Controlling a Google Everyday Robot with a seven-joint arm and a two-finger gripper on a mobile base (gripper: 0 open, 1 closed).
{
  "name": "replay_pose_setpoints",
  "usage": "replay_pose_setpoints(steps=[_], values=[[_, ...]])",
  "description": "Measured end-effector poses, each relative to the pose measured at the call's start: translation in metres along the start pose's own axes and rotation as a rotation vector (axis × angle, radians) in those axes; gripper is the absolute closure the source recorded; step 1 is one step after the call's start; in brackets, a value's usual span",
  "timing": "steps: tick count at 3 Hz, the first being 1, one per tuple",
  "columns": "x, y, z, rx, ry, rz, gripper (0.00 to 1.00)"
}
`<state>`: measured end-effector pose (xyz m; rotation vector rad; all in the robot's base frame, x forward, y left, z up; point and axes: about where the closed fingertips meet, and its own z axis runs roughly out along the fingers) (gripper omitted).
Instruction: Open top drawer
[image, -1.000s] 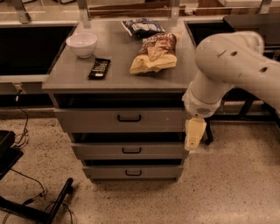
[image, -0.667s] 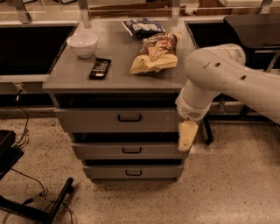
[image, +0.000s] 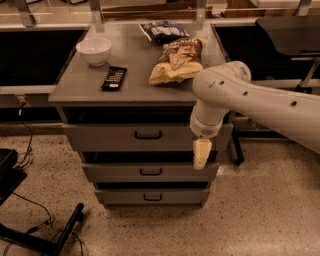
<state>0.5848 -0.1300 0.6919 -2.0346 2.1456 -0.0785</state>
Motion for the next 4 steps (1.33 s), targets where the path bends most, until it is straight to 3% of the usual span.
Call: replay_pose_setpoints(steps=[1,2,3,4], values=[[-0.001,-0.014,0.019,0.003,0.010,0.026,0.00],[0.002,-0.020,0.028,0.009,0.018,0.051,0.19],[0.028,-0.004,0.026,-0.003,0.038,0.109,0.42],[0.032,-0.001,0.023,-0.005,0.042,0.117,0.65]])
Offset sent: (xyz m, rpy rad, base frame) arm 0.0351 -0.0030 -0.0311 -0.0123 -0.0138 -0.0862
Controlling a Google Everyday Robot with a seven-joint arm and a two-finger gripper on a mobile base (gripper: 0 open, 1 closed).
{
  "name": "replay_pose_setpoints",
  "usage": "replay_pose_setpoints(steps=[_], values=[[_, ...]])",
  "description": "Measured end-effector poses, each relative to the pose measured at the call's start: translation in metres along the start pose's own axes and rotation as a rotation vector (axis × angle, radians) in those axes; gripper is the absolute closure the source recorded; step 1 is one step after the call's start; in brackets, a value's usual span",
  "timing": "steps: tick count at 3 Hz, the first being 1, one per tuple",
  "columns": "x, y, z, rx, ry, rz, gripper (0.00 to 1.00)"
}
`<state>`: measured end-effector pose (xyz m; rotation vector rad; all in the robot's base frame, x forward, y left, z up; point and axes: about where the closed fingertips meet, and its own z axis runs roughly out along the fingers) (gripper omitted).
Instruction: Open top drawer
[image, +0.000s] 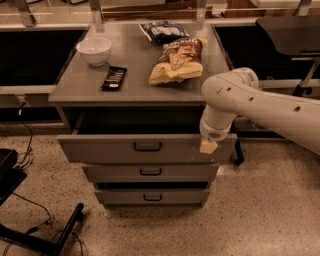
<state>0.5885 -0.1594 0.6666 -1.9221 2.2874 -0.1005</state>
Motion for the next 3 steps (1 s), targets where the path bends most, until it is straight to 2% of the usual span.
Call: replay_pose_setpoints(steps=[1,2,3], values=[[0.000,-0.001,-0.008,0.000,0.000,0.000,0.89],[0.000,0.000,-0.011,-0.001,0.000,0.000,1.00],[0.018,0.026,-0.022,-0.043,0.009,0.021,1.00]])
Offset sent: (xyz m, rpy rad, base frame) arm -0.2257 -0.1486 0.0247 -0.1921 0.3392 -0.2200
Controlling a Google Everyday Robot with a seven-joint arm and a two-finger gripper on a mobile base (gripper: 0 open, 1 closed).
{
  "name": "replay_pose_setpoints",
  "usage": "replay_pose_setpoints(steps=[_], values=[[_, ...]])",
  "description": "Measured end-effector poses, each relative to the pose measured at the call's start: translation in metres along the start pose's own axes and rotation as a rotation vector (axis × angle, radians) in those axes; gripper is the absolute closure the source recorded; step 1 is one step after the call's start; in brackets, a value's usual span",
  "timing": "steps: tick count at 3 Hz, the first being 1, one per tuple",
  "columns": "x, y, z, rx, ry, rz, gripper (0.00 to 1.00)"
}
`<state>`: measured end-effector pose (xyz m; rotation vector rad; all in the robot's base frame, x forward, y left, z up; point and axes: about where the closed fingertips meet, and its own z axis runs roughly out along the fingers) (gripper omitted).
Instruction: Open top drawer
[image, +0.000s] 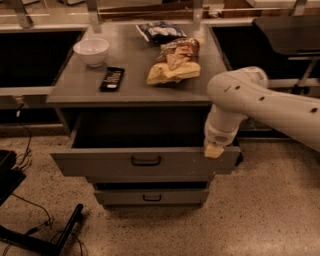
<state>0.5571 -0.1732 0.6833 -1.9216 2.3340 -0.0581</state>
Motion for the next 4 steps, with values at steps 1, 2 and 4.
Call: replay_pose_setpoints(steps=[1,2,4], values=[[0.000,0.001,0.000,0.000,0.000,0.000,1.00],[0.015,0.019,-0.006,-0.031,0.018,0.018,1.00],[0.033,0.046,-0.015,-0.077,0.036,0.031,1.00]])
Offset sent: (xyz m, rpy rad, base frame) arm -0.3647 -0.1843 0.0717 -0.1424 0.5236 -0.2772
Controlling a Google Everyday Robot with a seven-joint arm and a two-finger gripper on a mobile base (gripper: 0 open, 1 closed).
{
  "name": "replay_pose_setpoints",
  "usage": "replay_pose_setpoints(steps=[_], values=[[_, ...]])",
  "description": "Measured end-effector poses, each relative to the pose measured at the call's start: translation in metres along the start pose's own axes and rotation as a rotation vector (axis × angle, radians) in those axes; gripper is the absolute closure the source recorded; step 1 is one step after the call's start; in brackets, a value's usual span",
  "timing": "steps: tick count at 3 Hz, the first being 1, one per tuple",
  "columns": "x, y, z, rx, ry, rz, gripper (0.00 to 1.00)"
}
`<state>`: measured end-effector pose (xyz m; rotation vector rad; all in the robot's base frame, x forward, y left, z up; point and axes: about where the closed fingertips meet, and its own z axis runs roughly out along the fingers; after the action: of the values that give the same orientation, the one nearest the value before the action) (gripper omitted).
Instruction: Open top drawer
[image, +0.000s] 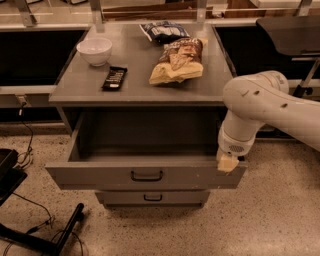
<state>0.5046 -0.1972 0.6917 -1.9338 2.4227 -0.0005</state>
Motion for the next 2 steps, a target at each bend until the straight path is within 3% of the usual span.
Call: replay_pose_setpoints(steps=[2], values=[[0.029,0.043,-0.010,-0.079,0.019,0.007,1.00]])
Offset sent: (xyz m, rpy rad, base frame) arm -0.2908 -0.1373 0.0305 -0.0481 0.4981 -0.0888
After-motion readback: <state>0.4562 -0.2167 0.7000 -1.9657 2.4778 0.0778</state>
